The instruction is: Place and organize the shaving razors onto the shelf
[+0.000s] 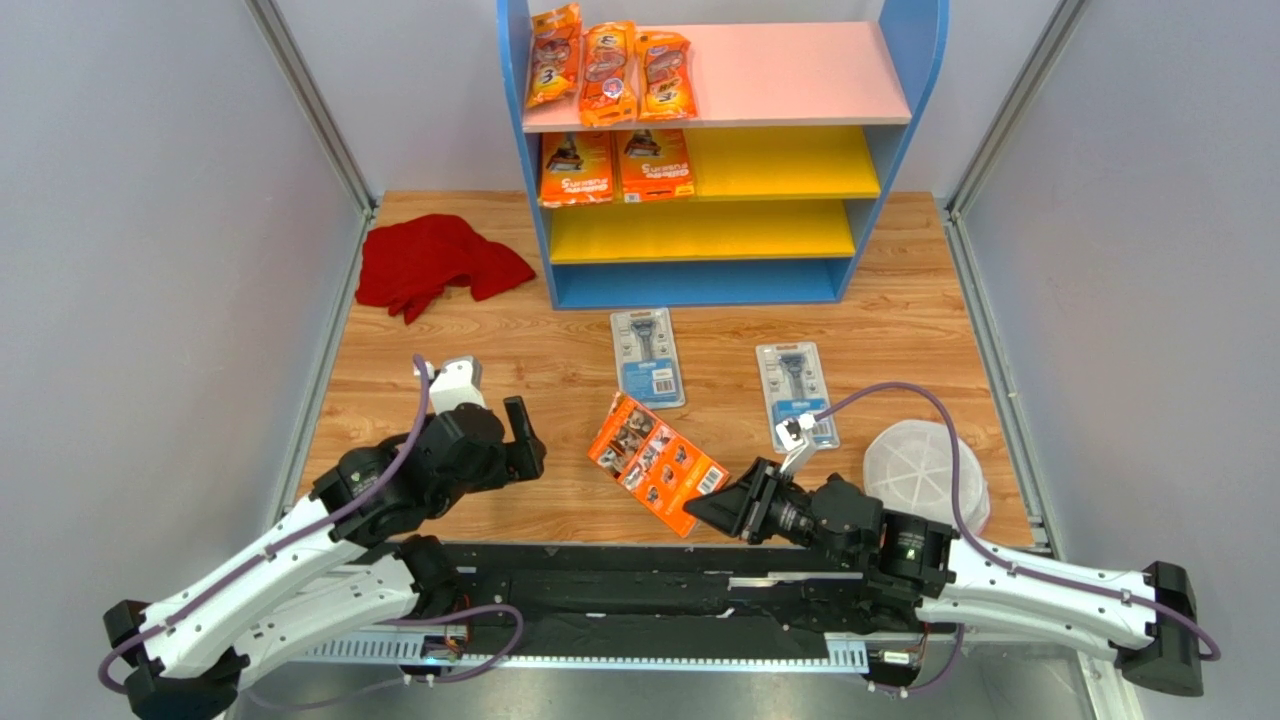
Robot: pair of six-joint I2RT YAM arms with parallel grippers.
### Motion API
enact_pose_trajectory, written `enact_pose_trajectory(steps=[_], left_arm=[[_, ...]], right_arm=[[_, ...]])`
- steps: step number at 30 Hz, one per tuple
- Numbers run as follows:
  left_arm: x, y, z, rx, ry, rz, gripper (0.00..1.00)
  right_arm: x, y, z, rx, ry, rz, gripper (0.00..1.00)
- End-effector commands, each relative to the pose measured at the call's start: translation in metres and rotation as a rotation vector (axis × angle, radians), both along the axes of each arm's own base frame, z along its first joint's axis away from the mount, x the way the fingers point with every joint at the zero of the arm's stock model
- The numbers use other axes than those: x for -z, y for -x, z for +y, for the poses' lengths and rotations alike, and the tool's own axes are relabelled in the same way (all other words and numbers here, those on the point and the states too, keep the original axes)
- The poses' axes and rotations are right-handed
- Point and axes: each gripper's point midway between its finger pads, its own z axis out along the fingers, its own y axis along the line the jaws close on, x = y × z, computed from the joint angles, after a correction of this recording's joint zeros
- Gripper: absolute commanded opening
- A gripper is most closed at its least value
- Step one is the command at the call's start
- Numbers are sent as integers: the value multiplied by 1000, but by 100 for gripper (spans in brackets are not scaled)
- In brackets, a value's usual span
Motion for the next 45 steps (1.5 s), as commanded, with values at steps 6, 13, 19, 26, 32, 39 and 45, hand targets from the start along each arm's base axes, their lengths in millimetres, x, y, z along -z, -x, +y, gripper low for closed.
enact_pose_trajectory(steps=[6,13,19,26,32,39,45], left_arm=[[9,7,11,-2,30,-34,99],[15,13,13,17,10,-7,99],[15,16,15,9,40,-11,99],[12,21,17,8,81,-18,99],[7,23,17,10,114,-31,99],[8,24,17,11,123,-27,99],[8,24,17,9,124,-28,99]], right_arm=[[-52,-14,6,39,-22,-92,0],[-70,-12,43,-77,24,-116,0],[-101,-11,85,-275,-81,-151,0],[-138,-51,89,-241,-226,-189,0],[-176,-101,66,-90,-258,-257,0],[-195,-161,19,143,-284,-250,0],[-202,-194,-10,223,-317,-220,0]])
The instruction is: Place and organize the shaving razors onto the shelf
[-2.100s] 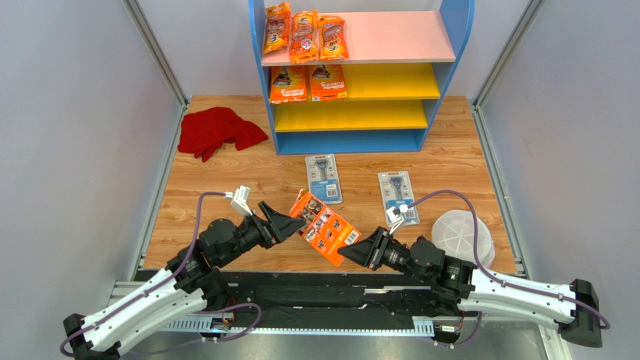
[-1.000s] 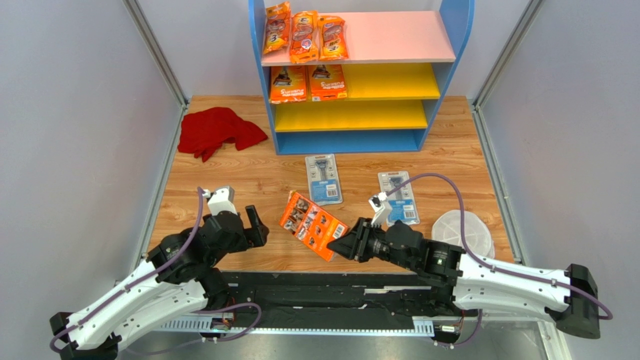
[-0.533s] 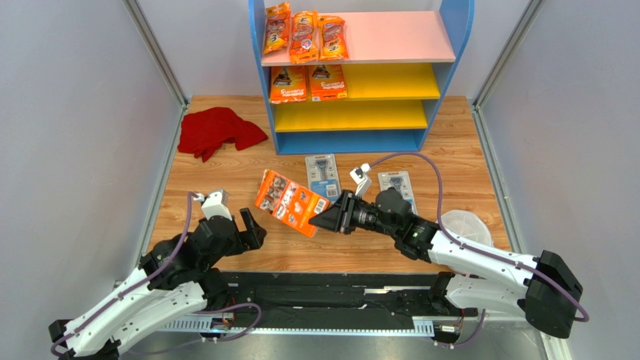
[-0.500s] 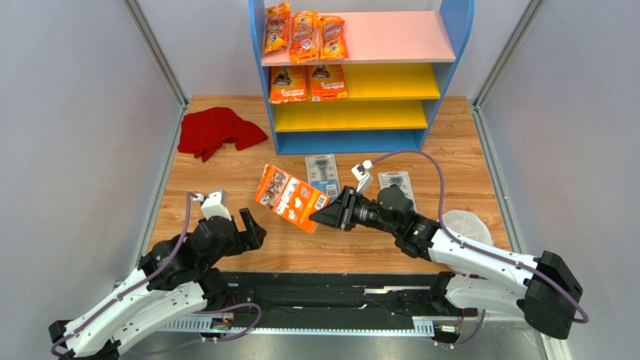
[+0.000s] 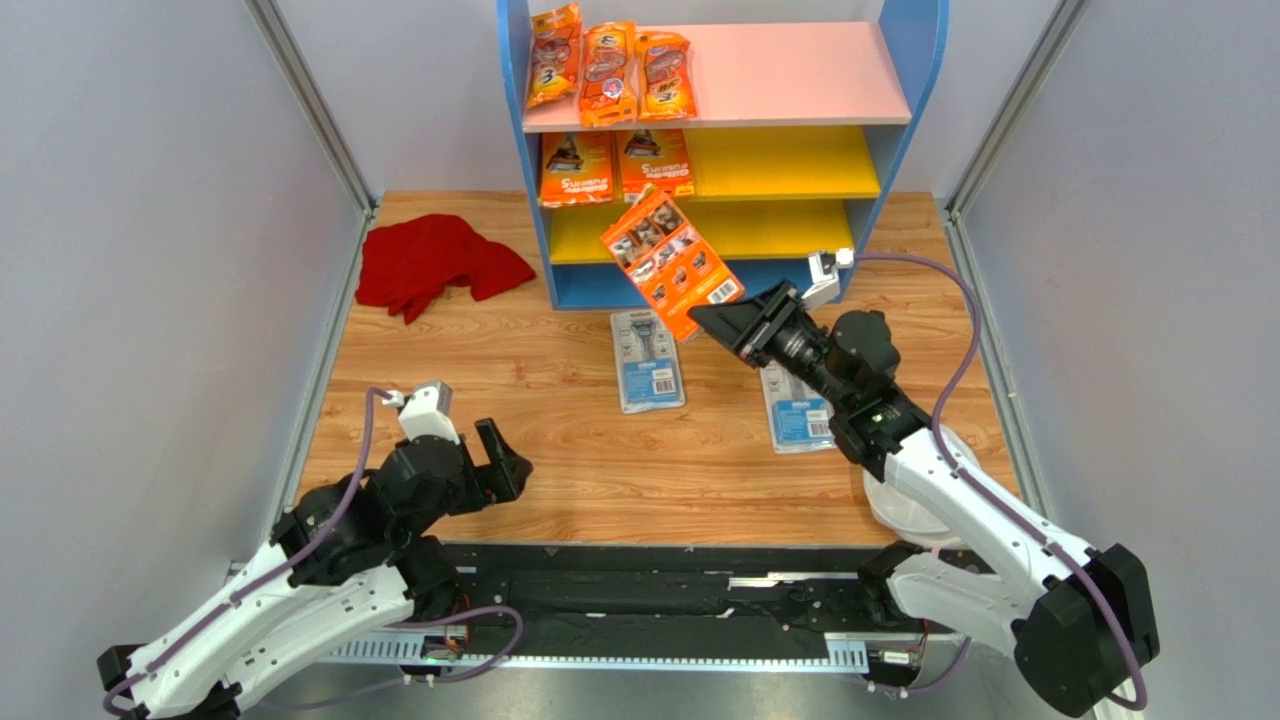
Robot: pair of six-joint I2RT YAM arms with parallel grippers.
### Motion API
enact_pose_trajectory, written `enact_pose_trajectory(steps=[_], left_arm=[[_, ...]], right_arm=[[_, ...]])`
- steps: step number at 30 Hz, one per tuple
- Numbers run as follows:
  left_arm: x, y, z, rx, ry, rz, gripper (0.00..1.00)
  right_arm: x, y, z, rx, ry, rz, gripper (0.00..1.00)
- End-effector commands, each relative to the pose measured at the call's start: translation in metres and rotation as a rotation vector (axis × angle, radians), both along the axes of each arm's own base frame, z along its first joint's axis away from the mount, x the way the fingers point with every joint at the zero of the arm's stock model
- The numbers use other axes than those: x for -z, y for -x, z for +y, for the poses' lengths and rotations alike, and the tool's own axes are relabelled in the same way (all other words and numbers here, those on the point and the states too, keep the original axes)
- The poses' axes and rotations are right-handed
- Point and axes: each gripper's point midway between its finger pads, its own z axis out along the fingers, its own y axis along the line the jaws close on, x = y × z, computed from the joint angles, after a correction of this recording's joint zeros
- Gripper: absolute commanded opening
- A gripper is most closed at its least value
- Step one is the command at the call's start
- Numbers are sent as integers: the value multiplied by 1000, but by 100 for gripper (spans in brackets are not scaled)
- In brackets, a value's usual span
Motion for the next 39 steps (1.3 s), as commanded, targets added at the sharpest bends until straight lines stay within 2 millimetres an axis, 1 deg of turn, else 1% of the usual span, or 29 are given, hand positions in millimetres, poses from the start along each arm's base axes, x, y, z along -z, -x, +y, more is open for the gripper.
enact_pose_trajectory(steps=[1,4,5,7,8,10,12,13,15,17,18,21,22,24,29,31,33,34,35,39], left_arm=[[0,1,-1,-2,10,4,99],[0,1,-1,-1,9,3,99],[0,1,-1,-2,9,5,99],[0,1,-1,-2,9,5,99],[0,0,-2,-2,9,5,99],[1,0,-2,0,6,5,99],[1,0,-2,2,5,5,99],[1,0,-2,2,6,7,99],[2,0,-2,2,4,8,99],[2,0,-2,3,0,11,99],[2,0,-3,5,1,9,99],[2,0,-2,4,1,11,99],[2,0,-3,6,2,11,99],[1,0,-3,6,3,11,99],[2,0,-3,5,0,10,99],[3,0,-3,6,-2,11,99],[4,0,-3,6,-6,14,99],[3,0,-3,6,-7,12,99],[3,-1,-3,5,-11,11,99],[2,-2,-2,1,-12,2,99]], right_arm=[[-48,-13,-15,21,-109,-67,0],[-50,-22,-29,47,-135,-63,0],[-51,-27,-37,61,-142,-68,0],[-53,-29,-44,65,-176,-66,0],[-52,-33,-52,77,-181,-61,0],[-54,-35,-58,82,-207,-61,0],[-51,-39,-67,89,-219,-60,0],[-54,-39,-70,88,-241,-63,0],[-48,-45,-78,108,-253,-50,0],[-51,-51,-86,123,-275,-61,0],[-48,-56,-87,126,-277,-49,0],[-56,-66,-94,137,-293,-63,0],[-54,-71,-95,142,-291,-57,0],[-61,-78,-102,157,-297,-71,0],[-72,-96,-118,195,-307,-90,0],[-75,-104,-121,201,-309,-99,0],[-75,-111,-120,203,-304,-92,0],[-79,-113,-120,201,-304,-97,0],[-74,-119,-120,204,-302,-86,0],[-67,-131,-123,232,-322,-57,0]])
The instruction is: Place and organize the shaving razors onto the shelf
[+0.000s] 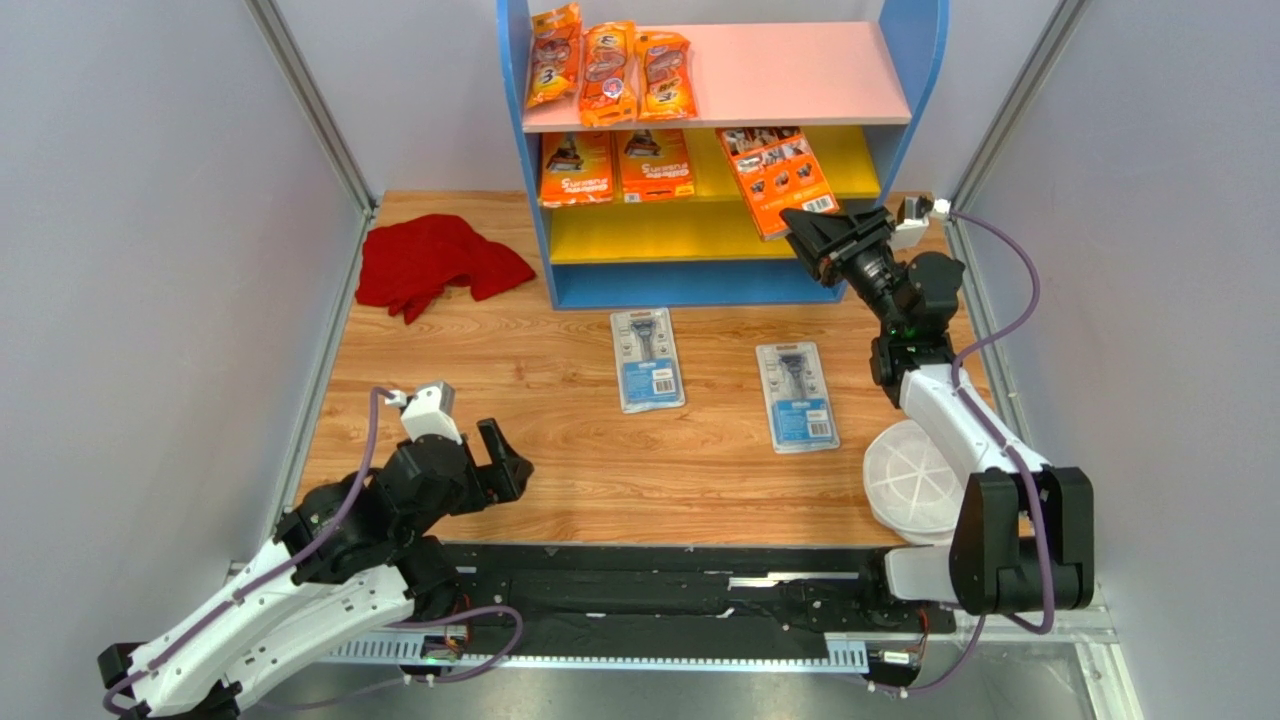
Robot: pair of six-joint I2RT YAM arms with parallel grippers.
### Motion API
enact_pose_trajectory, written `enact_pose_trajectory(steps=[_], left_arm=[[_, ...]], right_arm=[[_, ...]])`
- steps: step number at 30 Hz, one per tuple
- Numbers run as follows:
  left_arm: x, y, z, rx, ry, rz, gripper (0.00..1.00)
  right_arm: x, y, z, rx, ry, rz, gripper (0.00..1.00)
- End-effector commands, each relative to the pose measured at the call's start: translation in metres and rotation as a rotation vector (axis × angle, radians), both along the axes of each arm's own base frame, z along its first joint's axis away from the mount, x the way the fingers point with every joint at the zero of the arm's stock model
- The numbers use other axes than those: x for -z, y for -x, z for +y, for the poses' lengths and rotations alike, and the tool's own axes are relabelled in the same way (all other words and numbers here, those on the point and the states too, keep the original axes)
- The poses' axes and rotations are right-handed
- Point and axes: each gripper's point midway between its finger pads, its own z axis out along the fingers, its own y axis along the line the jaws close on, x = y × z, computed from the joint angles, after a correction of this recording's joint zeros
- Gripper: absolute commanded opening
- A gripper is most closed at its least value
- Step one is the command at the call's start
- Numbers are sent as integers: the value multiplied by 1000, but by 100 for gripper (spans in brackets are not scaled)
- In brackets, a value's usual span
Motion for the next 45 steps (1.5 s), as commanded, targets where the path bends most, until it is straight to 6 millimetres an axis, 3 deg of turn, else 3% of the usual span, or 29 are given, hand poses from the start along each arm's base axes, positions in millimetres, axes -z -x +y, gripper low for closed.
enact_pose_trajectory(steps=[1,12,17,19,20,23,28,40,45], left_arm=[[-1,-2,-1,2,-3,-9,99],[-11,-3,-3,26,28,-56,99],[-16,-2,-5,52,56,-92,99],[-19,-2,-6,63,66,-107,99],[-21,-2,-6,65,78,-117,99],[-23,-1,-8,77,95,-131,99],[-23,-1,-8,82,97,-137,99],[-25,-1,-10,99,102,-145,99],[-27,0,-10,103,113,-153,99]], right_arm=[[-27,-6,-2,13,-33,-83,0],[-38,-43,10,54,-36,-73,0],[-18,-69,21,93,-51,-6,0],[-23,-76,23,105,-67,-19,0],[-13,-84,25,106,-64,3,0],[-14,-95,31,106,-78,3,0],[-17,-106,39,123,-82,1,0],[7,-127,65,157,-10,118,9],[15,-128,65,173,-16,144,13]])
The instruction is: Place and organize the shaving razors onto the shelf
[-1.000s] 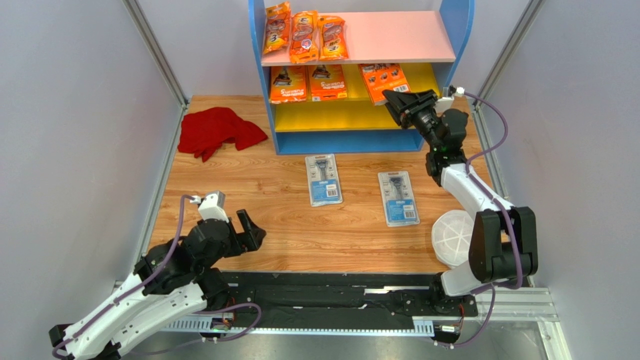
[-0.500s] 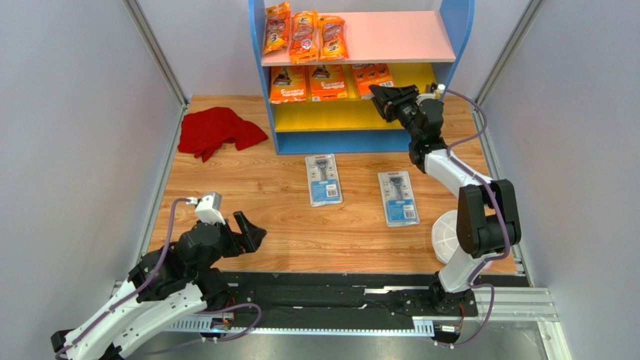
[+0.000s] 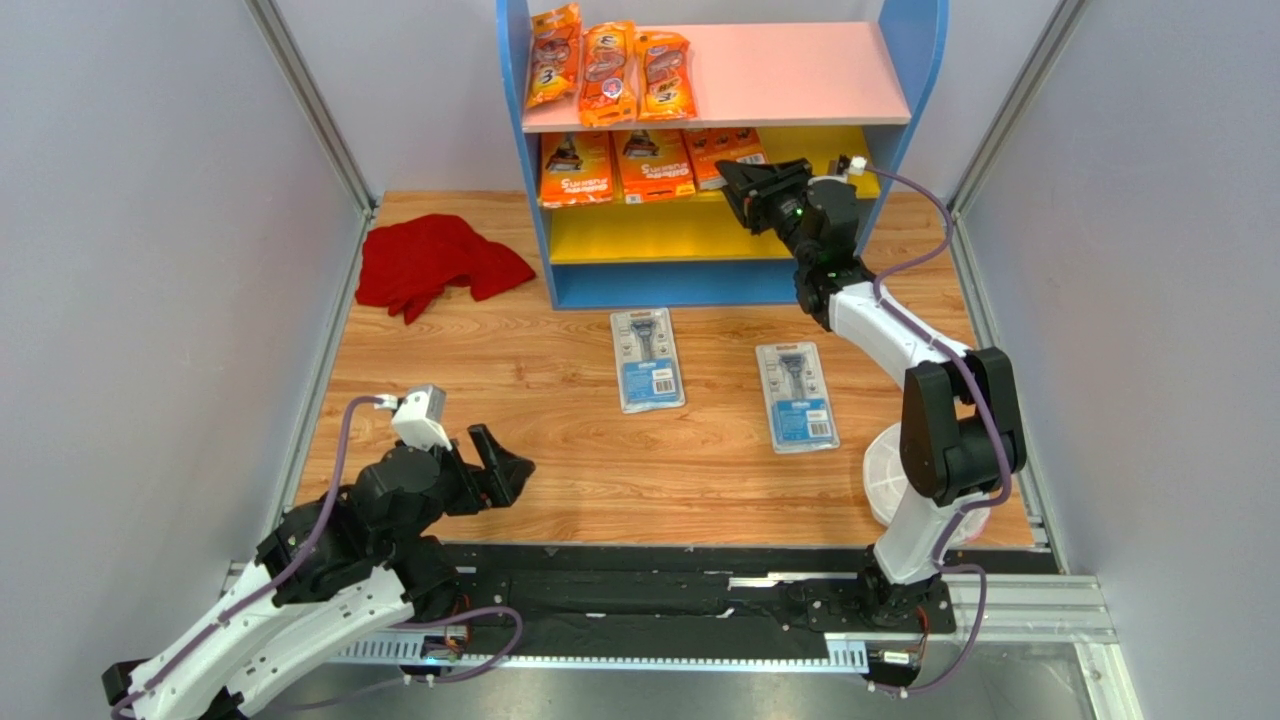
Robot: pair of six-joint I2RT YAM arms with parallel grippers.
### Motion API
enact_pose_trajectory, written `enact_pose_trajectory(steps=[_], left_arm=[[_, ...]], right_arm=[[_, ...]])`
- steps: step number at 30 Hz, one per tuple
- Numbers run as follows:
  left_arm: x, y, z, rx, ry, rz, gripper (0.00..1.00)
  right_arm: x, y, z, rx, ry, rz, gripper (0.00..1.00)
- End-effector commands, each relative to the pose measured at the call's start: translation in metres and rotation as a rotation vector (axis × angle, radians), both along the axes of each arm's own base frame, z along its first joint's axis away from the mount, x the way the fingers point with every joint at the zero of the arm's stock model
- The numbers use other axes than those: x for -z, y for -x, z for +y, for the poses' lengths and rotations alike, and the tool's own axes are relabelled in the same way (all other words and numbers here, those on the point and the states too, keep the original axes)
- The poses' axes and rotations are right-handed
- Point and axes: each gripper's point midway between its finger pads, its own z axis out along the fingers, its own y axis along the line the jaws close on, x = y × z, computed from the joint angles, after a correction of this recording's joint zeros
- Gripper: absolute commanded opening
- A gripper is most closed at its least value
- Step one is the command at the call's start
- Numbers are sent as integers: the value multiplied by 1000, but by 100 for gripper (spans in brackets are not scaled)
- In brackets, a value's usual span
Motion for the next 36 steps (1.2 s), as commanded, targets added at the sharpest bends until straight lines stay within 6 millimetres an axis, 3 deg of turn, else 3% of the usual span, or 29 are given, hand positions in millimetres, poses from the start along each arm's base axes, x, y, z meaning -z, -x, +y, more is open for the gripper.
enact_pose_trajectory(steps=[1,7,14,18,30,36], left_arm=[[-8,-1,-3,20,21,-38,99],[-8,-1,-4,22,26,-39,99],[-8,-1,-4,25,29,-39,99],[-7,0,-5,30,32,-35,99],[-6,3,-10,57,53,-32,98],[-5,4,-11,61,54,-30,98]], right_arm=[[-18,-5,-3,38,-2,-44,14],[-19,-3,4,3,13,-49,25],[-15,11,11,-24,47,-20,59],[-19,21,13,-46,55,-14,71],[0,58,14,-126,124,35,83],[-12,59,12,-127,175,11,86]])
